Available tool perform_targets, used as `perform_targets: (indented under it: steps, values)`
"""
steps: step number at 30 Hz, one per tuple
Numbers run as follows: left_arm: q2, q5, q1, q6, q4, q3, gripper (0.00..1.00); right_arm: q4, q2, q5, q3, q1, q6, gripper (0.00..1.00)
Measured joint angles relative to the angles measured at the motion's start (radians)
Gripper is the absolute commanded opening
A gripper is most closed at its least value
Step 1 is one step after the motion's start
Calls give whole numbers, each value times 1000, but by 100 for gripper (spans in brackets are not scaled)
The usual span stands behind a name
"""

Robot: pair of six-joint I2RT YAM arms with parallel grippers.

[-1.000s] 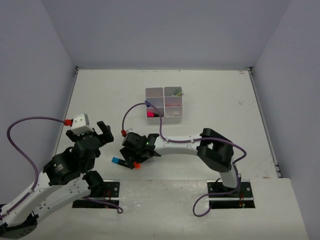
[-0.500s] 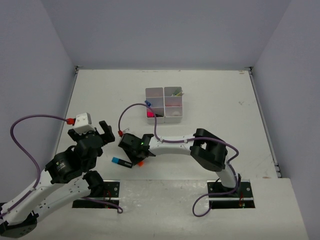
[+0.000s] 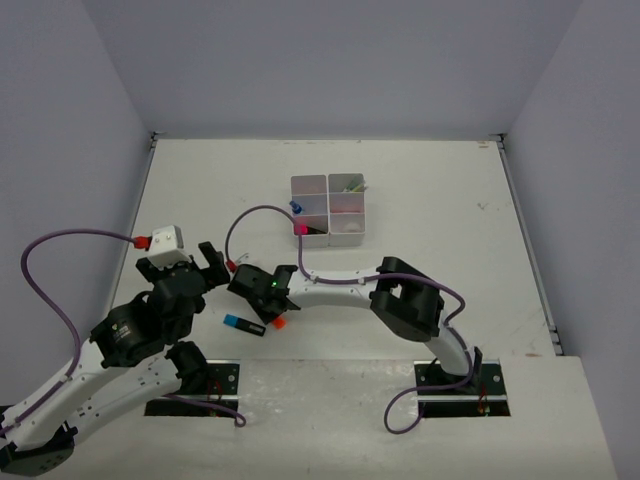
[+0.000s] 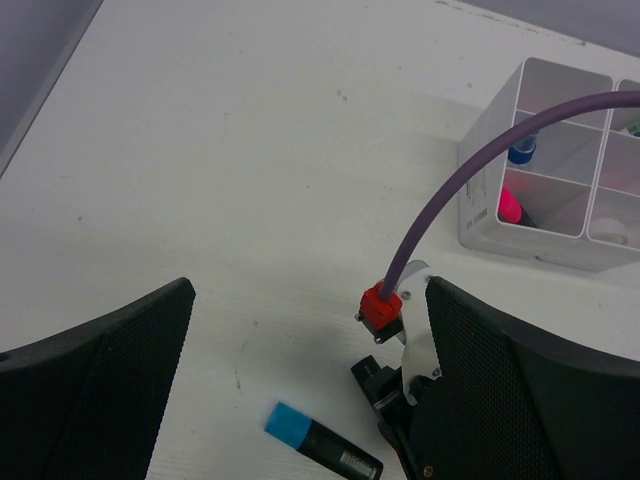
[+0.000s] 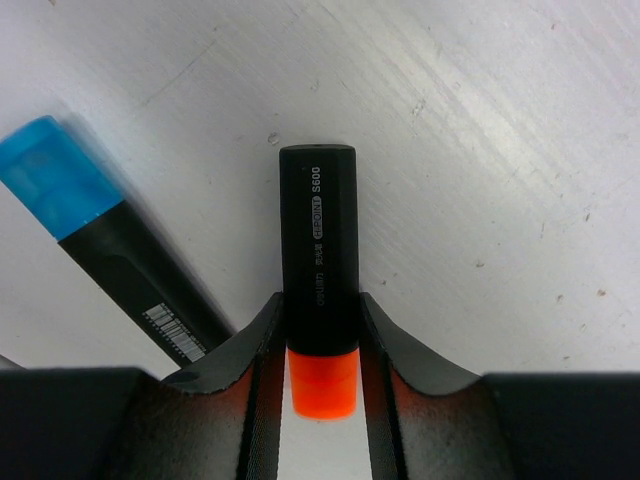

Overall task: Sort the stationery into containers
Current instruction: Pick up the pen from the center of the board, then place the pen in the storage box.

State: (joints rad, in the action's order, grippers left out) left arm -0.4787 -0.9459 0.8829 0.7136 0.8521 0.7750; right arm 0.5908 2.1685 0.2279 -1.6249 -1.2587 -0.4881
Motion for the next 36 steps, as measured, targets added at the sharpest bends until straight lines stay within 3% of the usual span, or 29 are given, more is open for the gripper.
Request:
perform_targets:
  steps: [8,18,26,36]
  values:
    - [11,6,0,-4,-9,0,100,-87,-164,17,196,45,249,0]
    - [13,26,0,-38,-33,-3,100,-300,-485,-122,273,386,855,0]
    - [12,35,0,-55,-51,-4,100,-367,-446,-304,279,438,1232,0]
    - [12,50,0,-71,-63,-5,100,-389,-390,-452,303,514,1424,0]
